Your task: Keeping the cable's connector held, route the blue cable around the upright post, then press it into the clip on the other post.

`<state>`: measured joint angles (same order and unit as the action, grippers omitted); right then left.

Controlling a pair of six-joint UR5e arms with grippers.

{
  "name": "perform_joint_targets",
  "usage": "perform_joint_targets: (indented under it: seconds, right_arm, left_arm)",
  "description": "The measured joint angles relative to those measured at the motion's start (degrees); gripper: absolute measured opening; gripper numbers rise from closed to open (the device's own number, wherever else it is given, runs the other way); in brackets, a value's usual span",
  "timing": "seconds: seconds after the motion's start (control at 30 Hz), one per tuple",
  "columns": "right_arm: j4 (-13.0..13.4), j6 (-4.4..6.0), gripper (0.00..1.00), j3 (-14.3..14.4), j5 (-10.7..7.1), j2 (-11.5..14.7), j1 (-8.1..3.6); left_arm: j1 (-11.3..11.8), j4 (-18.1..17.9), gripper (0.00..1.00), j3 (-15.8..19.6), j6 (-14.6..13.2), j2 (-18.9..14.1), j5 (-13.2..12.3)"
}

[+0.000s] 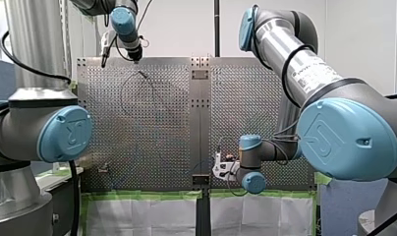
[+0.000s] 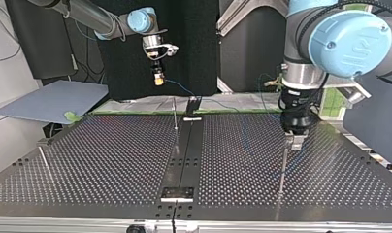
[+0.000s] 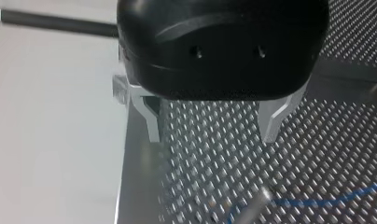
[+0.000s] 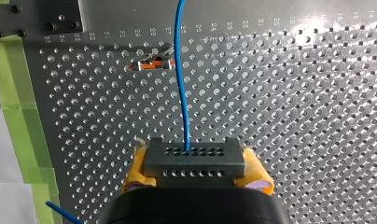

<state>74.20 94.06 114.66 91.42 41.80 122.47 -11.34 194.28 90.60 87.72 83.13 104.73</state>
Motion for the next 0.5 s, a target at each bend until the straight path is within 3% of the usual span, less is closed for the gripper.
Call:
perform_joint_targets:
  seconds: [0.37, 0.5]
  right_arm:
    - [0.38, 0.0, 0.0, 0.0, 0.0, -0.02, 0.0]
    - [0.68, 0.0, 0.0, 0.0, 0.0, -0.02, 0.01]
  left_arm:
    - [-1.91, -5.32, 1.0, -0.89, -5.33, 3.19, -5.32]
    - [-2.4, -7.01, 1.0, -2.32, -7.04, 4.84, -6.02]
